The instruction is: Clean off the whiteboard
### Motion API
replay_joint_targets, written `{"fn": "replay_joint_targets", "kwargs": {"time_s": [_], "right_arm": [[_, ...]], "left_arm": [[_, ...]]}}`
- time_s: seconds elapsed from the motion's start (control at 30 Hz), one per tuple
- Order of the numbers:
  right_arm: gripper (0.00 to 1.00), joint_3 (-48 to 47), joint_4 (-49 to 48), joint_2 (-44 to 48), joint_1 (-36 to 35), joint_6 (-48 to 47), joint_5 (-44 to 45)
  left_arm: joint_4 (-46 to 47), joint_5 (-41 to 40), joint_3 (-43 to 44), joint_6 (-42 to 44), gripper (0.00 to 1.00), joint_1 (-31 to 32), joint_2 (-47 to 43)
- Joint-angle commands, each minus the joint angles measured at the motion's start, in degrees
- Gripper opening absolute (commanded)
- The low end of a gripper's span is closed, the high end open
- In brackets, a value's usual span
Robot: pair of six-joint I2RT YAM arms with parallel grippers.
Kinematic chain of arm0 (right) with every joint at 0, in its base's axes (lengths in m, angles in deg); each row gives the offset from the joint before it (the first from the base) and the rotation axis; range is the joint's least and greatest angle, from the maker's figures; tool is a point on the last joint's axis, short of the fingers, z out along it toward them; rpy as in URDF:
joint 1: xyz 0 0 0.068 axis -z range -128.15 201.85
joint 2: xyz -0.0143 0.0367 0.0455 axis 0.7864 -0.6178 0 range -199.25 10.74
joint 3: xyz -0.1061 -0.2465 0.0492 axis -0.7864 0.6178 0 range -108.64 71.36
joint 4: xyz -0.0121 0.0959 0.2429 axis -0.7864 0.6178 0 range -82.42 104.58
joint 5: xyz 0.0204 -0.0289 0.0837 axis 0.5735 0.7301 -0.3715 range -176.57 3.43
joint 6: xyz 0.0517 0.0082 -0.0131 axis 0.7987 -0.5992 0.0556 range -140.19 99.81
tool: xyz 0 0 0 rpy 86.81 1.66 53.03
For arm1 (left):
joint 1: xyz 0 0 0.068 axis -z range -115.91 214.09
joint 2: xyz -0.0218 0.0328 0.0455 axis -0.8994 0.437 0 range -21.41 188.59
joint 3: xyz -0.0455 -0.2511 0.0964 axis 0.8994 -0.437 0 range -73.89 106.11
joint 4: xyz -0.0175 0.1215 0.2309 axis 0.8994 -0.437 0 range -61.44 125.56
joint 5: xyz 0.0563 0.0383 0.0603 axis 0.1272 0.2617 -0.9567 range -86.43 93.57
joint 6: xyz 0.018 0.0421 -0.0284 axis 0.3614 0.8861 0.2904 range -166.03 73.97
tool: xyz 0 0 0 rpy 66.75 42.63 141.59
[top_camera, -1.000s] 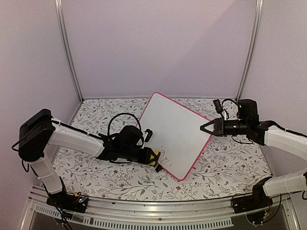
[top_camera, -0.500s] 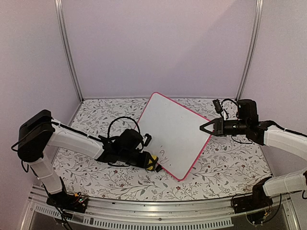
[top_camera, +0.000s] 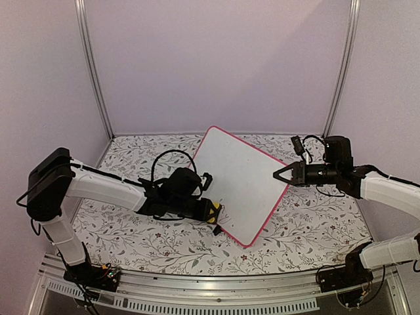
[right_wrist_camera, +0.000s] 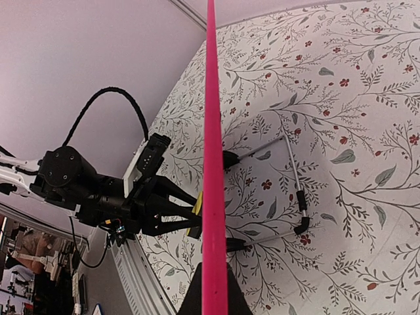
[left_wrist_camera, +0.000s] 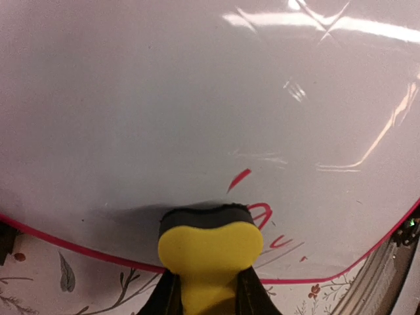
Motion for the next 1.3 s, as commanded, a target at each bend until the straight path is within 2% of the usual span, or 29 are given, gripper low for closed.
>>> {"fn": "replay_joint_targets", "kwargs": {"time_s": [0.0,0.63,0.97,1.27], "right_arm": [[0.00,-1.12,-4.74,-0.15,-0.24,-0.82,-1.49],[0.00,-1.30,-4.65,-0.41,-0.32,-0.91,-1.39],[0.00,-1.05,-4.64,-0.41,-0.42,-0.94,-1.22],[0.00,-0.85,-4.74,-0.48,-0.59,-0.99,-1.18]], "left_arm": [[0.68,1.20,-0.39,-0.01,0.00,-0.36,3.22],[-0.09,3.02,-6.79,-1.96,0.00,0.41,-1.30],[-1.61,-0.48,3.32,2.12,0.00,-0.01,1.99],[-1.85,-1.26,5.71,2.68,0.00,-3.82,2.02]]}}
